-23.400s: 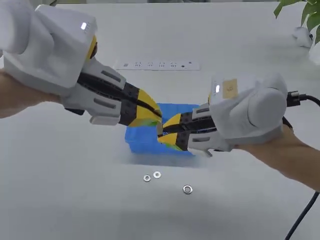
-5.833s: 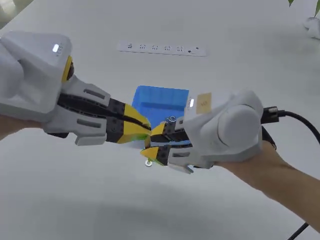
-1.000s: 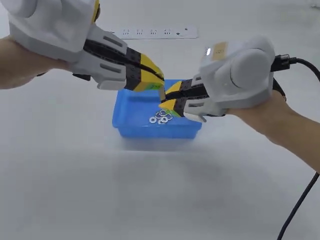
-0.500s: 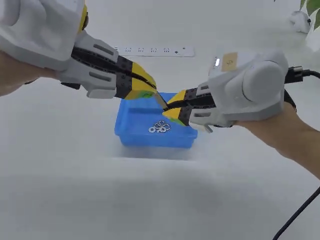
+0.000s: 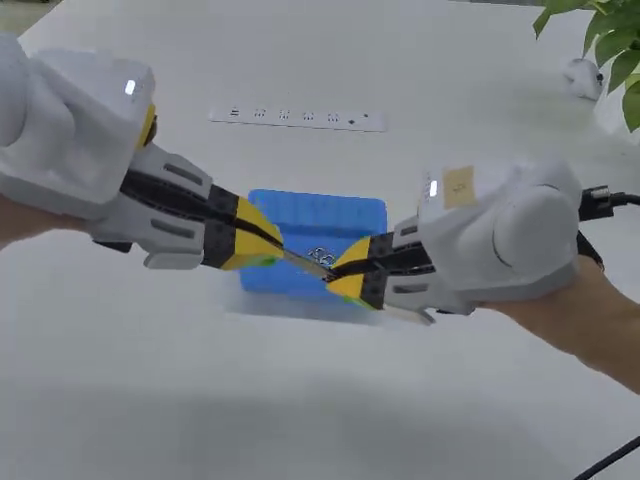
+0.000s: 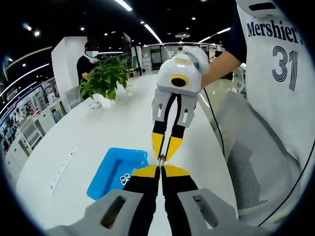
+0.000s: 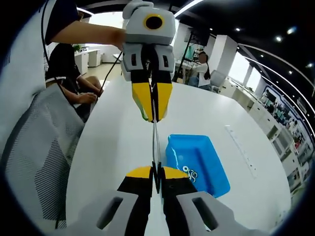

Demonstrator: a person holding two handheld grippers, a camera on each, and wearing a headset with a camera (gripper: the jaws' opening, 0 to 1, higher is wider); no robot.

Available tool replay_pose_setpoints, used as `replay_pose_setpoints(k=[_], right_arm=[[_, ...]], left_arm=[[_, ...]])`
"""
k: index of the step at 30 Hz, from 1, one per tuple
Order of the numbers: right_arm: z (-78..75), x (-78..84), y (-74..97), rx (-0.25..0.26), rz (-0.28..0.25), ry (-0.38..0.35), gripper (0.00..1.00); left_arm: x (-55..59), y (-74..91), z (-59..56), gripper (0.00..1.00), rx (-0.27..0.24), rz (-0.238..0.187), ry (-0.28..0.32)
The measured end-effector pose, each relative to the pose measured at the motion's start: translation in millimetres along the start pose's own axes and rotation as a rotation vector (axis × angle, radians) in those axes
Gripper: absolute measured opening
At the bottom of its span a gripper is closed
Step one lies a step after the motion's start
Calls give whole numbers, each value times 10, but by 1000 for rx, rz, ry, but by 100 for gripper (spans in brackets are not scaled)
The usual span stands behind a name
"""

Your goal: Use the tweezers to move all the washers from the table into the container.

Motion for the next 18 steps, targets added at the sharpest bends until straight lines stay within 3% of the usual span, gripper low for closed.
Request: replay_pose_setpoints(k=[3,8,14,18], right_arm=[[53,73,-44,-30,31,-3,7],[37,185,-157,-46,73,-12,7],[-18,333,-309,-65,126,-4,7],[-72,475,-437,-94,195,19,7]], left_arm=[[126,-79,-58,6,4,1,31],[337,-201,-48,6,-5,40,71],[541,-347,58,6,5,73,106],[753,-523,143,7,25,104,153]])
Point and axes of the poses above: the centre of the closed fingertips' face, and the gripper's own axes: y roughly backward along the fingers, z roughly to its left, x roughly out of its underside, the point moved 9 cm from there along y, roughly backward along the fingers, and after that the axes turned 1 degree about -z, right-handed, at the moved point
